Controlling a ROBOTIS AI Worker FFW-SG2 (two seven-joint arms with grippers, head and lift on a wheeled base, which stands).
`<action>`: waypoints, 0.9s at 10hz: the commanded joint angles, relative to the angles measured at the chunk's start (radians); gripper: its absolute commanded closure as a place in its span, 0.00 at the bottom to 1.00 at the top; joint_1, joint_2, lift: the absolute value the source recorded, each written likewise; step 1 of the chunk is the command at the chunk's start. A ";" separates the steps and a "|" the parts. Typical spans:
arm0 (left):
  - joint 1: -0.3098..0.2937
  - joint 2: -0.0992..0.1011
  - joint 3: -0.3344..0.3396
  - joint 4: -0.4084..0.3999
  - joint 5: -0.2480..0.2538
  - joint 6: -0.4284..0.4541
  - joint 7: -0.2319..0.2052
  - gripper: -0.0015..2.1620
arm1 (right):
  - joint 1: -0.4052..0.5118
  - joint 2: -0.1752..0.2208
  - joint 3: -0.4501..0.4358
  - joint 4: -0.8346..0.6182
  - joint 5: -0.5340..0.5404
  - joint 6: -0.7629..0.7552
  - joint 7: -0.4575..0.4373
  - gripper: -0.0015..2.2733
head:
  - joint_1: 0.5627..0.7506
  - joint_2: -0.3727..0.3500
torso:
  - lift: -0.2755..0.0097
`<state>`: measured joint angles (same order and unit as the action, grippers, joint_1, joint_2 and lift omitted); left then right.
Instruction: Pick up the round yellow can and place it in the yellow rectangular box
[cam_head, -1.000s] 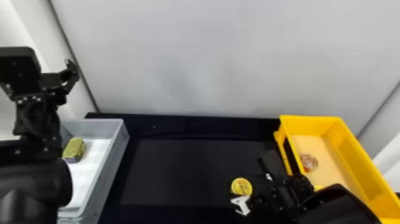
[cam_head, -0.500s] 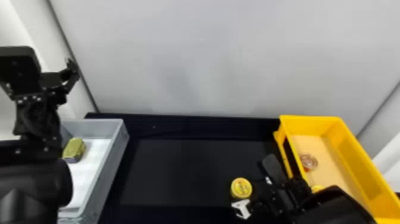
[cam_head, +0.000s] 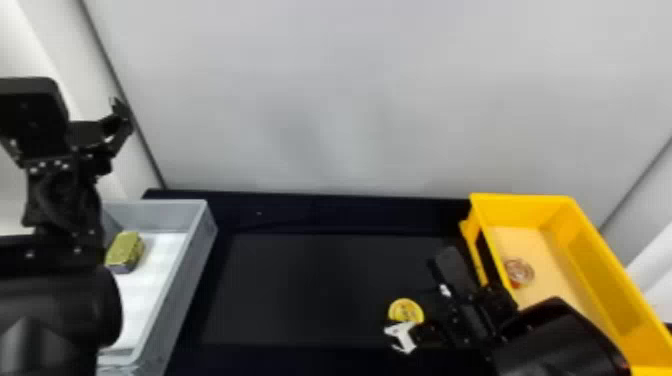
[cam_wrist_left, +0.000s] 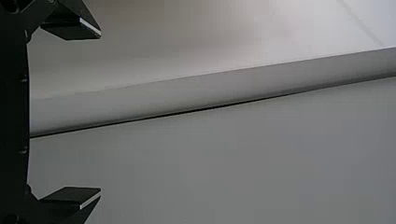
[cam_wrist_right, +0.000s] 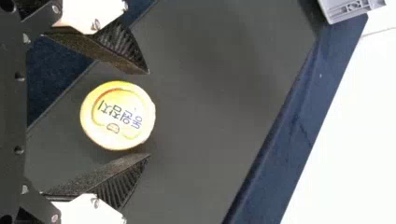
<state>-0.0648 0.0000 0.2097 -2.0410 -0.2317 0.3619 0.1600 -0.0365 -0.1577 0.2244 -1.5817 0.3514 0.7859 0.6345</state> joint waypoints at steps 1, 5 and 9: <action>0.000 -0.003 0.002 -0.001 0.002 -0.003 0.001 0.05 | -0.002 0.000 0.003 0.005 0.000 0.006 0.004 0.10 | 0.70 0.53 | 0.75; 0.002 -0.003 0.007 -0.002 0.000 -0.003 0.001 0.05 | 0.003 0.000 0.006 -0.001 0.000 0.023 0.004 0.09 | 0.70 0.53 | 0.75; 0.003 -0.003 0.008 -0.002 -0.002 -0.006 0.003 0.05 | 0.017 -0.005 -0.003 -0.018 0.000 0.038 0.002 0.14 | 0.70 0.53 | 0.75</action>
<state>-0.0616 0.0000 0.2169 -2.0433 -0.2326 0.3577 0.1625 -0.0228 -0.1623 0.2222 -1.5979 0.3514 0.8210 0.6380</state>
